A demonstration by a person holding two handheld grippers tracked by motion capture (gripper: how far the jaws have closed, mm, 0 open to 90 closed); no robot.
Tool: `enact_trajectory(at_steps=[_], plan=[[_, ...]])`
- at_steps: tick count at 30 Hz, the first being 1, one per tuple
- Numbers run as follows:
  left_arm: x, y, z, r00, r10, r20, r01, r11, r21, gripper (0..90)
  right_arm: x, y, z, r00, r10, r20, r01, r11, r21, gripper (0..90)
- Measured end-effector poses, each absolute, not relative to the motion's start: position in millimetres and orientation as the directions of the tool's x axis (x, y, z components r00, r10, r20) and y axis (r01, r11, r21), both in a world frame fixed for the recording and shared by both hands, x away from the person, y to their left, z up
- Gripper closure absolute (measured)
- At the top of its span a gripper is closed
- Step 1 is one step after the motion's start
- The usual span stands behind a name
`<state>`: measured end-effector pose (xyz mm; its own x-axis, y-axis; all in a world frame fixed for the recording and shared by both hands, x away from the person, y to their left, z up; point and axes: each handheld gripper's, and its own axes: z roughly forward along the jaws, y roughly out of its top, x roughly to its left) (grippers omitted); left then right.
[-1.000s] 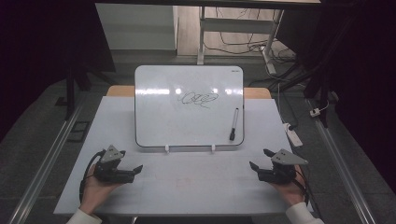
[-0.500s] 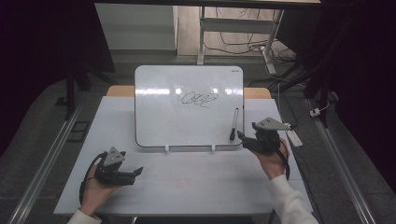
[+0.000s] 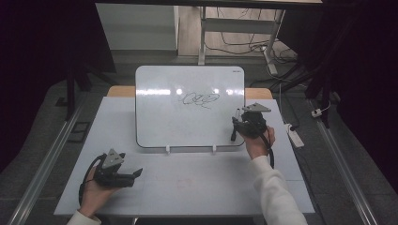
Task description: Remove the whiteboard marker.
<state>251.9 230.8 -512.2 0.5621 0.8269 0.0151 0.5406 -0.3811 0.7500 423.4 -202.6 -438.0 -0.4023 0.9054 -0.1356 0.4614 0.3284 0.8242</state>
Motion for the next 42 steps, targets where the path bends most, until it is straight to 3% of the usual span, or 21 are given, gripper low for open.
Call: enact_trajectory(at_steps=[10, 20, 42], plan=[[252, 231, -513, 0.567, 0.823, 0.025, 0.537, -0.392, 0.747, 12.9, 435, -192, -441, -0.35, 0.923, -0.16, 0.468, 0.321, 0.823, 67.5], [252, 232, -513, 0.564, 0.825, 0.023, 0.537, -0.388, 0.749, 13.1, 438, -178, -442, -0.351, 0.928, -0.126, 0.48, 0.294, 0.826, 75.5], [251, 239, -516, 0.559, 0.829, -0.009, 0.543, -0.358, 0.76, 13.8, 428, -172, -443, -0.393, 0.913, -0.108, 0.426, 0.285, 0.859, 80.7]])
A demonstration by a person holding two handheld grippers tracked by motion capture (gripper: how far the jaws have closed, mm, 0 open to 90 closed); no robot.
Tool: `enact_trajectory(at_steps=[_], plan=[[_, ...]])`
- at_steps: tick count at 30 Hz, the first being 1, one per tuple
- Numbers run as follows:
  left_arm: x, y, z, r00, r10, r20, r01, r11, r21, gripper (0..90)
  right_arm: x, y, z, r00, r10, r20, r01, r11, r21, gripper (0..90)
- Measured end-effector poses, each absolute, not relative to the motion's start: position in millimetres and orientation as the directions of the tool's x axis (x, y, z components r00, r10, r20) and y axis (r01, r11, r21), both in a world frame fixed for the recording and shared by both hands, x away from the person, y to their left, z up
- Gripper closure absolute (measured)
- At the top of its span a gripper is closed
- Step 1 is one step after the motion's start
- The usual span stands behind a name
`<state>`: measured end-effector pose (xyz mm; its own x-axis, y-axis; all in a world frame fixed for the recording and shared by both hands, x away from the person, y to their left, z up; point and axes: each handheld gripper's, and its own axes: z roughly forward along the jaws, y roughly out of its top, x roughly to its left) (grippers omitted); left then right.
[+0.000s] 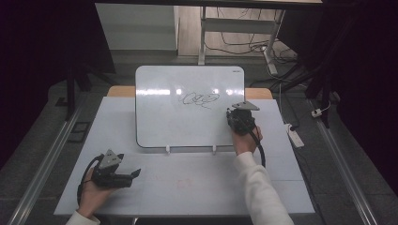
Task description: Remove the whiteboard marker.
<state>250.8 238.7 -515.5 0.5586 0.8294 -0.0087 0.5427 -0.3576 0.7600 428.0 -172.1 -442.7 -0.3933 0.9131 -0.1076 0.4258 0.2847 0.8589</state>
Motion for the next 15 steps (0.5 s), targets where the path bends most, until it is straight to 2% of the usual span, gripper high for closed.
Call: enact_trajectory(at_steps=[11, 15], plan=[[253, 234, -509, 0.565, 0.825, -0.023, 0.531, -0.342, 0.775, 14.9, 401, -186, -434, -0.482, 0.873, -0.073, 0.314, 0.25, 0.916, 80.7], [258, 227, -505, 0.59, 0.805, -0.065, 0.526, -0.322, 0.787, 16.0, 393, -187, -431, -0.514, 0.855, -0.062, 0.29, 0.242, 0.926, 80.6]])
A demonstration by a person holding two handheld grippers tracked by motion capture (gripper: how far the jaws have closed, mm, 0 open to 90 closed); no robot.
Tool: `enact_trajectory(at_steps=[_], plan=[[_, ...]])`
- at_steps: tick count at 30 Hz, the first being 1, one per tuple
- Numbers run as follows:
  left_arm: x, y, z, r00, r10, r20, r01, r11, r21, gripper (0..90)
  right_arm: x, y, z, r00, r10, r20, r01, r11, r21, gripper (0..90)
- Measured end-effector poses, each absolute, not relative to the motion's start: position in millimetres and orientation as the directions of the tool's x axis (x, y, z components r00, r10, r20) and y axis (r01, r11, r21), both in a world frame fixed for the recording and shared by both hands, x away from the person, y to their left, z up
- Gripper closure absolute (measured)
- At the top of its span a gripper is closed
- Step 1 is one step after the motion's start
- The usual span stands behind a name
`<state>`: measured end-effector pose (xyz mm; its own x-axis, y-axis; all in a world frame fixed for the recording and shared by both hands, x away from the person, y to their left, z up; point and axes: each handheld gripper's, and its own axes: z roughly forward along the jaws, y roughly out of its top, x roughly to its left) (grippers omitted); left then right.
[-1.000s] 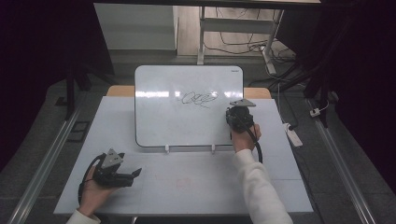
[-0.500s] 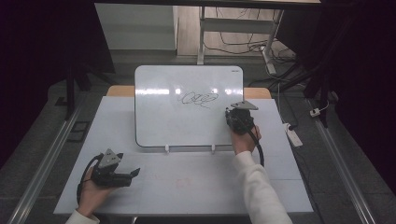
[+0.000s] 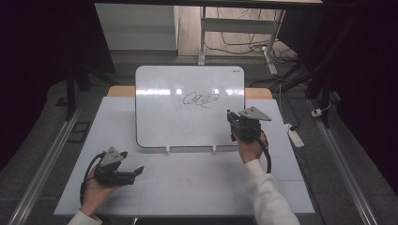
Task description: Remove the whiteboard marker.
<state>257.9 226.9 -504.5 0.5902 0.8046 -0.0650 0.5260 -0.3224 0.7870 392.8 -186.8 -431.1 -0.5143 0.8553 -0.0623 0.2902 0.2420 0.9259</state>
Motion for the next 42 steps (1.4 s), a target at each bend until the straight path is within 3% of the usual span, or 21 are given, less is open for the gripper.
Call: enact_trajectory(at_steps=[14, 24, 36, 42], plan=[[287, 195, -485, 0.646, 0.729, -0.226, 0.508, -0.19, 0.84, 24.1, 361, -168, -433, -0.683, 0.73, 0.02, 0.251, 0.208, 0.945, 80.6], [305, 143, -456, 0.724, 0.669, -0.17, 0.43, -0.244, 0.869, 29.3, 342, -145, -428, -0.749, 0.659, 0.063, 0.228, 0.166, 0.959, 80.5], [324, 100, -447, 0.783, 0.594, -0.183, 0.401, -0.258, 0.879, 40.7, 328, -129, -428, -0.764, 0.639, 0.085, 0.213, 0.126, 0.969, 80.5], [330, 84, -447, 0.81, 0.56, -0.175, 0.384, -0.28, 0.88, 54.9, 326, -128, -429, -0.761, 0.642, 0.094, 0.213, 0.111, 0.971, 80.5]])
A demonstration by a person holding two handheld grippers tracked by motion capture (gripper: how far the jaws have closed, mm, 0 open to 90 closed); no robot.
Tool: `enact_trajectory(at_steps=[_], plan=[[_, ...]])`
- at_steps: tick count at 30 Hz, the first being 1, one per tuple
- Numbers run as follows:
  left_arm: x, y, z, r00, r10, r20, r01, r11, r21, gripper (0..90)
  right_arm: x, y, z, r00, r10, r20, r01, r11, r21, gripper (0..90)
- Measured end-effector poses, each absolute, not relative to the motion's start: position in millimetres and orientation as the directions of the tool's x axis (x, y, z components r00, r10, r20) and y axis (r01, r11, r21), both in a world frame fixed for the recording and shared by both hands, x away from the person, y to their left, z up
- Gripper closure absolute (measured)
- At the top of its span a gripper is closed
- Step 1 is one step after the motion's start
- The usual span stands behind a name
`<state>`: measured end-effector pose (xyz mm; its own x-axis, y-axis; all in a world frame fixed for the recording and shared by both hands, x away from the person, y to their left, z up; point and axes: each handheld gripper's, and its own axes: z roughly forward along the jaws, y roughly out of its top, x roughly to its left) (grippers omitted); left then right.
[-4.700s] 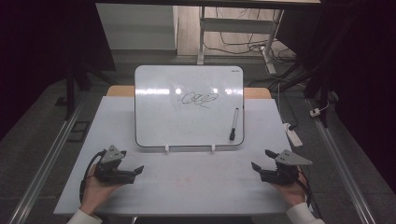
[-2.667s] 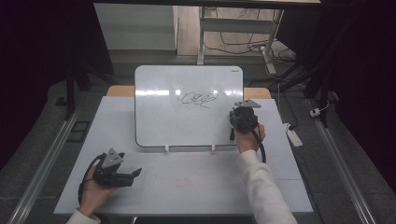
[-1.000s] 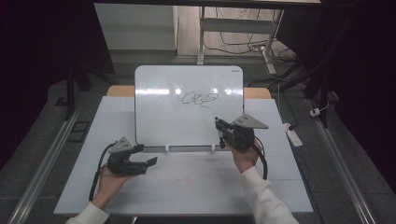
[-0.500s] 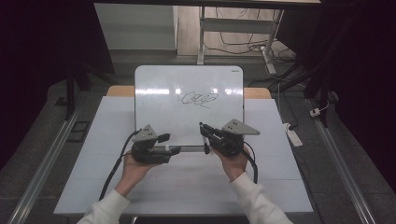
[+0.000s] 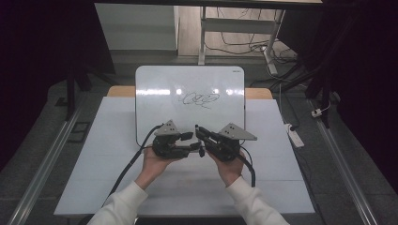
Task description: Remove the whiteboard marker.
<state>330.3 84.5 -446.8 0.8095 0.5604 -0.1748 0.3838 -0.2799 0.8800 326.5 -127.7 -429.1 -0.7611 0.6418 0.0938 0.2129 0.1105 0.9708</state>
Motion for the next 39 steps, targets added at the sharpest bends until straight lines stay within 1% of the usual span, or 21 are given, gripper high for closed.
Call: enact_trajectory(at_steps=[5, 6, 7, 13, 15, 16, 17, 18, 19, 20, 21, 22, 24, 25, 26, 27, 28, 29, 30, 32, 39], plan=[[333, 81, -448, 0.822, 0.543, -0.173, 0.375, -0.287, 0.882, 69.3, 324, -127, -429, -0.764, 0.639, 0.094, 0.209, 0.107, 0.972, 80.4], [333, 81, -448, 0.824, 0.54, -0.172, 0.374, -0.288, 0.882, 69.3, 324, -127, -429, -0.764, 0.639, 0.094, 0.209, 0.107, 0.972, 80.4], [333, 81, -448, 0.826, 0.537, -0.172, 0.372, -0.29, 0.882, 75.2, 324, -126, -429, -0.764, 0.639, 0.093, 0.209, 0.108, 0.972, 80.4], [334, 84, -447, 0.825, 0.538, -0.171, 0.375, -0.297, 0.878, 81.0, 322, -126, -428, -0.771, 0.63, 0.093, 0.206, 0.109, 0.972, 79.3], [334, 86, -447, 0.829, 0.536, -0.16, 0.369, -0.309, 0.877, 81.2, 324, -128, -426, -0.794, 0.6, 0.096, 0.207, 0.119, 0.971, 72.3], [334, 87, -447, 0.833, 0.529, -0.161, 0.37, -0.317, 0.873, 81.2, 324, -128, -426, -0.794, 0.6, 0.096, 0.207, 0.119, 0.971, 72.3], [334, 88, -446, 0.84, 0.518, -0.162, 0.371, -0.329, 0.868, 81.3, 327, -135, -423, -0.821, 0.564, 0.088, 0.191, 0.127, 0.973, 62.1], [333, 90, -445, 0.843, 0.514, -0.157, 0.369, -0.341, 0.865, 81.3, 327, -135, -423, -0.821, 0.564, 0.088, 0.191, 0.127, 0.973, 62.1], [333, 93, -444, 0.851, 0.502, -0.154, 0.365, -0.354, 0.861, 81.4, 332, -147, -420, -0.855, 0.514, 0.076, 0.179, 0.155, 0.972, 54.6], [333, 95, -443, 0.861, 0.483, -0.162, 0.364, -0.363, 0.858, 81.4, 332, -147, -420, -0.855, 0.514, 0.076, 0.179, 0.155, 0.972, 54.6], [333, 98, -442, 0.871, 0.459, -0.175, 0.366, -0.369, 0.854, 81.4, 336, -155, -420, -0.876, 0.476, 0.077, 0.182, 0.179, 0.967, 51.8], [333, 101, -441, 0.881, 0.434, -0.189, 0.368, -0.378, 0.85, 81.4, 344, -167, -421, -0.913, 0.399, 0.082, 0.194, 0.25, 0.949, 45.1], [335, 104, -441, 0.898, 0.382, -0.219, 0.375, -0.404, 0.835, 81.4, 346, -173, -423, -0.927, 0.366, 0.083, 0.195, 0.283, 0.939, 44.7], [335, 105, -441, 0.903, 0.362, -0.229, 0.376, -0.414, 0.829, 81.4, 348, -180, -429, -0.945, 0.316, 0.082, 0.193, 0.338, 0.921, 44.0], [336, 105, -442, 0.908, 0.343, -0.241, 0.378, -0.421, 0.824, 81.4, 348, -180, -429, -0.945, 0.316, 0.082, 0.193, 0.338, 0.921, 44.0], [337, 105, -442, 0.912, 0.321, -0.255, 0.38, -0.426, 0.821, 81.4, 350, -182, -435, -0.959, 0.265, 0.104, 0.203, 0.382, 0.901, 43.6], [337, 105, -442, 0.915, 0.302, -0.269, 0.382, -0.429, 0.818, 81.4, 350, -182, -435, -0.959, 0.265, 0.104, 0.203, 0.382, 0.901, 43.6], [337, 105, -442, 0.917, 0.288, -0.277, 0.383, -0.436, 0.814, 81.3, 352, -178, -443, -0.971, 0.198, 0.136, 0.211, 0.438, 0.874, 43.0], [338, 104, -443, 0.92, 0.271, -0.282, 0.38, -0.447, 0.81, 81.3, 352, -178, -443, -0.971, 0.198, 0.136, 0.211, 0.438, 0.874, 43.0], [338, 102, -443, 0.924, 0.245, -0.292, 0.376, -0.462, 0.803, 81.3, 349, -168, -452, -0.978, 0.127, 0.163, 0.204, 0.483, 0.852, 45.0], [339, 98, -444, 0.929, 0.177, -0.324, 0.369, -0.484, 0.793, 81.3, 344, -152, -464, -0.979, 0.047, 0.196, 0.192, 0.523, 0.831, 55.9]])
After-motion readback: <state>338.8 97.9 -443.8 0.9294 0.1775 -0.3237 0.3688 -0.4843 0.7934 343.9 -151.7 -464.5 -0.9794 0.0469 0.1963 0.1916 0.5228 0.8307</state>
